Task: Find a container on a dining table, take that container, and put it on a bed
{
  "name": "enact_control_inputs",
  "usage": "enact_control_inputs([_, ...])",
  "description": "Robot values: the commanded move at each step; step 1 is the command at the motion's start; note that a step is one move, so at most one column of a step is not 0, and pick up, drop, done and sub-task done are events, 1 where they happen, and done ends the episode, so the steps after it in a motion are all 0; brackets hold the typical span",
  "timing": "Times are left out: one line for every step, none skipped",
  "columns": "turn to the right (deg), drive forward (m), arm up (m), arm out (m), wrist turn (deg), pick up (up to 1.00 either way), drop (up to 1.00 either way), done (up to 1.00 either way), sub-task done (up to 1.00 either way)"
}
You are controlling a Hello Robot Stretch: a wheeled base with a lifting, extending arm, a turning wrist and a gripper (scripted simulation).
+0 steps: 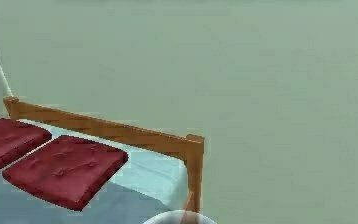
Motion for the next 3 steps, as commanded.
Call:
enact_control_inputs([30.0,0.0,0.0,0.0,0.0,0.0,0.0,0.0,0.0])
enact_control_inputs([-15.0,0.0,0.0,0.0,0.0,0.0,0.0,0.0,0.0])
enact_control_inputs([-45.0,0.0,0.0,0.0,0.0,0.0,0.0,0.0,0.0])
